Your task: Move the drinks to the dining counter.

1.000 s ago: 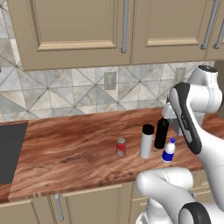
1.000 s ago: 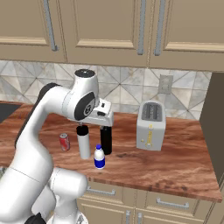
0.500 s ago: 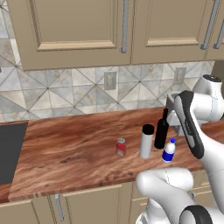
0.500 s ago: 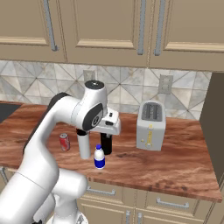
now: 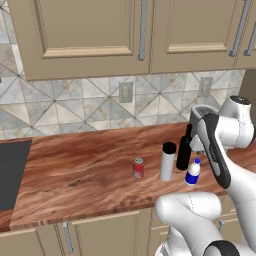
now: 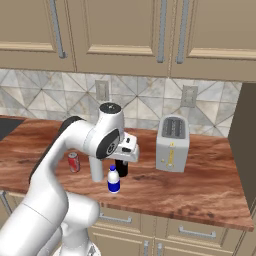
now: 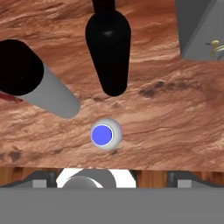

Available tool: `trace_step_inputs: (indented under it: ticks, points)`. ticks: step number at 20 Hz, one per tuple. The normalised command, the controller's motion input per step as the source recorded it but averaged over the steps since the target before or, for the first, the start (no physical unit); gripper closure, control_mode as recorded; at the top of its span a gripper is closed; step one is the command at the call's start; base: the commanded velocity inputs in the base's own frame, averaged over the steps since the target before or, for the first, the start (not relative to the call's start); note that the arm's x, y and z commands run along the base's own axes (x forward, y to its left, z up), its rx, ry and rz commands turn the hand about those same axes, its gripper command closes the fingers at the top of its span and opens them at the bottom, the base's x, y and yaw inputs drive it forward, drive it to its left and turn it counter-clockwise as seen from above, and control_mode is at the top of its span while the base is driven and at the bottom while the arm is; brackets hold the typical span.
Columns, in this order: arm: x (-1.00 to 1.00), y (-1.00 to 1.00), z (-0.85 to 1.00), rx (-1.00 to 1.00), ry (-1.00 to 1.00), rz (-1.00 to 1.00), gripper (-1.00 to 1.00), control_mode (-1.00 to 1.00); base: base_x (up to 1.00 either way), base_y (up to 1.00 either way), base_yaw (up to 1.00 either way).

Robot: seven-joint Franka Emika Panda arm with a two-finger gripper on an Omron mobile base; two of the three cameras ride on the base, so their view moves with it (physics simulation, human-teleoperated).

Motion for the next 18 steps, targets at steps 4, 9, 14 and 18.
trace_step_inputs:
  ticks: [4,9,14,18]
  points:
    - [0.0,0.0,-0.25,0.0,0.0,0.0,-1.0,-1.0,0.0,0.0,0.0]
    - [0.01,0.0,-0.27,0.0,0.0,0.0,-1.0,-1.0,0.0,0.0,0.0]
    - [0.07,0.0,-0.24,0.0,0.0,0.0,-1.0,-1.0,0.0,0.0,0.0]
    - [0.06,0.0,-0.19,0.0,0.0,0.0,-1.0,-1.0,0.0,0.0,0.0]
